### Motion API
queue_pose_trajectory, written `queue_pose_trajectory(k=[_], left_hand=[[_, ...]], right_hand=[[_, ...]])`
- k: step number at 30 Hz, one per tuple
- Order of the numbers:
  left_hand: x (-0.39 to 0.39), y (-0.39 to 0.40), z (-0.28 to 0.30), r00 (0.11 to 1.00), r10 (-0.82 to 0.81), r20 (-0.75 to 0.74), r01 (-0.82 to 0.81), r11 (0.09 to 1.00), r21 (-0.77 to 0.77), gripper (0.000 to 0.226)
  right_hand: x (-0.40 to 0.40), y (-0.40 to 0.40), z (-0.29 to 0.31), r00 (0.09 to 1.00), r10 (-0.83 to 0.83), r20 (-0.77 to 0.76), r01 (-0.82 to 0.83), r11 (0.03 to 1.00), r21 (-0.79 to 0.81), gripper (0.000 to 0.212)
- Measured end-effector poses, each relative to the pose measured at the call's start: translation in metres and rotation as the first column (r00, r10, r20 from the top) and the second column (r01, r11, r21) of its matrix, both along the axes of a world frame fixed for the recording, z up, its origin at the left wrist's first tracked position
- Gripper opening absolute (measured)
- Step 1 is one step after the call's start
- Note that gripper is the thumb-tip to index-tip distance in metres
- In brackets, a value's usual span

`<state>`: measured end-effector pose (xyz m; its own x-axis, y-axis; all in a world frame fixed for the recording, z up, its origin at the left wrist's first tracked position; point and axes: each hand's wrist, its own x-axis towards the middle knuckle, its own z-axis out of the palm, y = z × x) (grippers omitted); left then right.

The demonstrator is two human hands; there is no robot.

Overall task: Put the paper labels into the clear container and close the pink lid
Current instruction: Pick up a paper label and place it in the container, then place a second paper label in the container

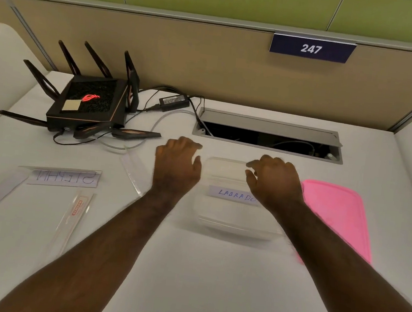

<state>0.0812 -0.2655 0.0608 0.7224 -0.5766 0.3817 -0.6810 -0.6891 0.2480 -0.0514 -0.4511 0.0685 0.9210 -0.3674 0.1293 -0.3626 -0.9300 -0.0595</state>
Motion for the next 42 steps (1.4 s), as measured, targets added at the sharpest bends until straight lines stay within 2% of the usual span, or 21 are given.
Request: queue_pose_trajectory(k=[3,7,9,12,14,17,19,21,24,27,31,34,38,42], left_hand=[[0.007,0.033,-0.008,0.986,0.139,-0.091,-0.132,0.988,0.087,0.039],[0.013,0.069,-0.027,0.935,0.283,-0.214,-0.229,0.942,0.246,0.055],[0.016,0.085,-0.034,0.883,0.359,-0.303,-0.295,0.925,0.238,0.060],[0.011,0.099,-0.044,0.787,0.415,-0.456,-0.410,0.905,0.116,0.056],[0.008,0.102,-0.050,0.675,0.404,-0.617,-0.489,0.872,0.035,0.053],[0.013,0.104,-0.057,0.443,0.356,-0.823,-0.594,0.804,0.028,0.049],[0.017,0.103,-0.059,0.303,0.235,-0.924,-0.631,0.776,-0.010,0.047],[0.017,0.100,-0.061,0.227,0.132,-0.965,-0.660,0.750,-0.053,0.041],[0.016,0.102,-0.064,0.188,0.061,-0.980,-0.672,0.736,-0.083,0.030],[0.015,0.108,-0.062,0.167,-0.023,-0.986,-0.694,0.707,-0.134,0.031],[0.013,0.117,-0.051,0.187,0.017,-0.982,-0.736,0.665,-0.128,0.029],[0.010,0.131,-0.031,0.192,-0.019,-0.981,-0.728,0.668,-0.155,0.033],[0.007,0.153,0.007,0.143,-0.144,-0.979,-0.608,0.768,-0.202,0.037],[0.012,0.175,0.044,0.115,-0.245,-0.963,-0.446,0.853,-0.270,0.033]], right_hand=[[0.023,0.026,0.016,0.995,0.056,0.084,-0.064,0.994,0.093,0.034],[0.057,0.072,0.014,0.979,0.184,0.090,-0.196,0.969,0.151,0.040],[0.075,0.098,0.004,0.961,0.266,0.078,-0.277,0.937,0.214,0.042],[0.095,0.135,-0.019,0.927,0.374,-0.007,-0.351,0.875,0.333,0.047],[0.102,0.155,-0.034,0.914,0.381,-0.138,-0.294,0.858,0.421,0.052],[0.107,0.177,-0.055,0.892,0.331,-0.309,-0.094,0.802,0.589,0.054],[0.111,0.187,-0.066,0.879,0.323,-0.351,-0.026,0.767,0.641,0.055],[0.113,0.191,-0.070,0.894,0.316,-0.317,-0.013,0.727,0.687,0.048],[0.113,0.194,-0.068,0.916,0.318,-0.245,-0.036,0.673,0.738,0.029],[0.112,0.193,-0.066,0.918,0.351,-0.184,-0.103,0.660,0.744,0.028],[0.109,0.190,-0.067,0.894,0.426,-0.137,-0.219,0.683,0.697,0.058],[0.109,0.185,-0.064,0.874,0.443,-0.197,-0.215,0.718,0.662,0.082],[0.111,0.169,-0.047,0.882,0.439,-0.170,-0.278,0.778,0.563,0.097],[0.112,0.144,-0.027,0.898,0.429,-0.093,-0.349,0.825,0.444,0.093]])
